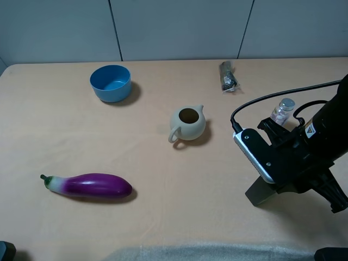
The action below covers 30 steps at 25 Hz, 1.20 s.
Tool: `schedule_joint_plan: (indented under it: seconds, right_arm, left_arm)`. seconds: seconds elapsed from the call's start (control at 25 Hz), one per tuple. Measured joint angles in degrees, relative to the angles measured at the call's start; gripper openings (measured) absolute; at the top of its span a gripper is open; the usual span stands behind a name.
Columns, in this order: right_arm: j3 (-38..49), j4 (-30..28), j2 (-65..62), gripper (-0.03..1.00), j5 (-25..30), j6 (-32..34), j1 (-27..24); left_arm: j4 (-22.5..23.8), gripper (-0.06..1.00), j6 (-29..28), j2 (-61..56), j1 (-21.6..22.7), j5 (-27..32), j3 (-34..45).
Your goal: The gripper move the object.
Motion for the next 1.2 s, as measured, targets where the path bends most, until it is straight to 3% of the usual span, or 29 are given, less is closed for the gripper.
schedule_joint_plan:
  seconds: [0.76,1.2]
  right_arm:
    - [0.0,2.38,0.0,0.29,0.06,-1.47,0.0]
    - [-9.26,4.23,0.11,0.29,8.17,-1.47,0.0]
  left_arm:
    - [0.0,0.99,0.0,0.0,0.0,0.0,0.0]
    - [0.0,0.99,0.0,0.0,0.0,0.0,0.0]
